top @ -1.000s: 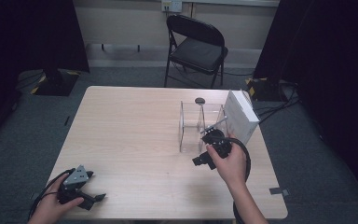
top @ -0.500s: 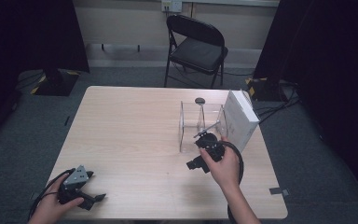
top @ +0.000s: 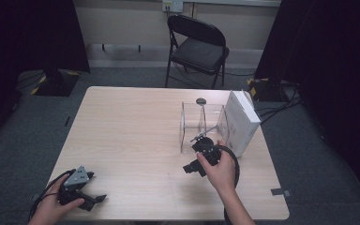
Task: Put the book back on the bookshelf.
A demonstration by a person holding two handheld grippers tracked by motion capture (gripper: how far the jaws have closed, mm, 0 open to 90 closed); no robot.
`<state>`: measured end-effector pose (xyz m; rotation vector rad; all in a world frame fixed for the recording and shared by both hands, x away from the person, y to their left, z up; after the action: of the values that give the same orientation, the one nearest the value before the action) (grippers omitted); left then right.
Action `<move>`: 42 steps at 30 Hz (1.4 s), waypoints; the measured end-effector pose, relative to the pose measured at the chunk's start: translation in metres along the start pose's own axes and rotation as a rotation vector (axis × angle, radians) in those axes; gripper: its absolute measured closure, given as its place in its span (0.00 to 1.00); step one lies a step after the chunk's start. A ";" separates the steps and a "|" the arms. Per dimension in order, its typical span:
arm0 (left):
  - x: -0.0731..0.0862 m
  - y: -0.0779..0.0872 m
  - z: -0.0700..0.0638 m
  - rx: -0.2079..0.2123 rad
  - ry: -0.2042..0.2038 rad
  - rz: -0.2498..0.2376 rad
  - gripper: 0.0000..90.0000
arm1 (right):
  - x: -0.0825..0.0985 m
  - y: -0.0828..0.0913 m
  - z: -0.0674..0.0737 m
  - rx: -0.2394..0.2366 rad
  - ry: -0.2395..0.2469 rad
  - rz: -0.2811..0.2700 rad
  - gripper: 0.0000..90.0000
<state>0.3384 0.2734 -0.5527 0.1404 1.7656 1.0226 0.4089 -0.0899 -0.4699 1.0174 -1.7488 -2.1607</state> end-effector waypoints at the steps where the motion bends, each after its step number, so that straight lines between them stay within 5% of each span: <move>1: 0.000 0.000 0.000 0.000 0.000 0.000 0.00 | 0.000 -0.002 0.000 0.000 0.006 -0.005 0.19; 25: 0.000 0.000 0.000 0.000 0.000 0.000 0.00 | 0.006 -0.038 0.023 -0.041 0.063 0.013 0.19; 42: 0.000 0.000 0.000 0.000 0.000 0.000 0.00 | 0.010 -0.062 0.036 -0.008 0.128 0.023 0.20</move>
<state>0.3384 0.2734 -0.5527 0.1405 1.7654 1.0225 0.3962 -0.0490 -0.5279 1.1011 -1.6844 -2.0393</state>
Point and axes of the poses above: each handheld gripper's, and its own axes: y roughly backward along the jaws, x roughly out of its underside, z roughly to its left, the point moved 7 cm from there along -y, roughly forward along the jaws, and after that the axes turned 6 degrees about x, right-handed, at the moved point
